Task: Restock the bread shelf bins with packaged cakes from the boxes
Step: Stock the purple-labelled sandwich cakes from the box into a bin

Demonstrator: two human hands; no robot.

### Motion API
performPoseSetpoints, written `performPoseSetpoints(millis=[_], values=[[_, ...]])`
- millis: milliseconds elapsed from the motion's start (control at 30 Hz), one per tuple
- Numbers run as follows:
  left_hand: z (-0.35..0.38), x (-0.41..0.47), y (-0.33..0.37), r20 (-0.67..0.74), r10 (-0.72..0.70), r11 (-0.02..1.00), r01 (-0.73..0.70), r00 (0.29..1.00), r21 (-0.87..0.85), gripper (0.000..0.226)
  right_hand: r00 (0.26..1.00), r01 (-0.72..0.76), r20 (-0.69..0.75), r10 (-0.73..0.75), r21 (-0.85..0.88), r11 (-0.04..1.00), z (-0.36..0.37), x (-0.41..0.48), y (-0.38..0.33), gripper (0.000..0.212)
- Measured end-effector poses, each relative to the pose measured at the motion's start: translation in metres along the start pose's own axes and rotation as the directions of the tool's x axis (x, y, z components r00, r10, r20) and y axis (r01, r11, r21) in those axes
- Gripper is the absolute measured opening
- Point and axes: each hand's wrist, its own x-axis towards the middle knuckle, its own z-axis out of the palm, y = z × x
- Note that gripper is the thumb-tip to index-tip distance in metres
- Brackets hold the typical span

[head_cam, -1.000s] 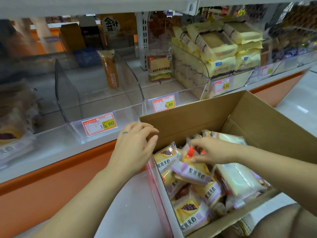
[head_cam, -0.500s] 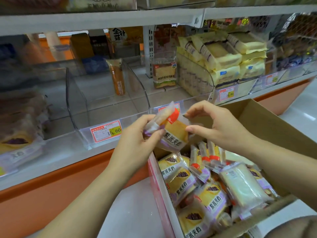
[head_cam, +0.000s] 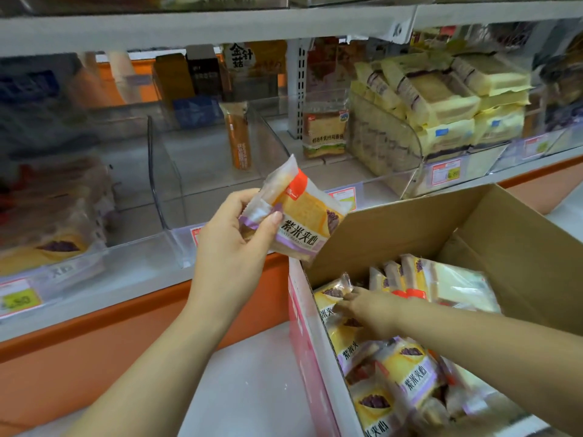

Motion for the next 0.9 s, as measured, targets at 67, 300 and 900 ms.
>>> performPoseSetpoints(millis=[67, 300, 900], values=[[0.000, 0.000, -0.001, 0.009, -0.008, 1.000, 0.008, 1.000, 0.000, 0.016, 1.000, 0.012, 0.013, -0.011, -0.119, 0.993, 0.002, 0.000, -0.003, 0.065], [-0.001, -0.001, 0.000, 0.021, -0.015, 1.000, 0.016, 1.000, -0.019, 0.014, 0.998, 0.049, -0.020, -0.052, -0.165, 0.985, 0.006, -0.001, -0.005, 0.042], [-0.025, -0.003, 0.005, -0.079, 0.030, 0.996, -0.036, 0.996, -0.084, 0.022, 0.809, 0.158, -0.587, -0.010, 0.201, 0.967, -0.134, -0.142, -0.006, 0.022]])
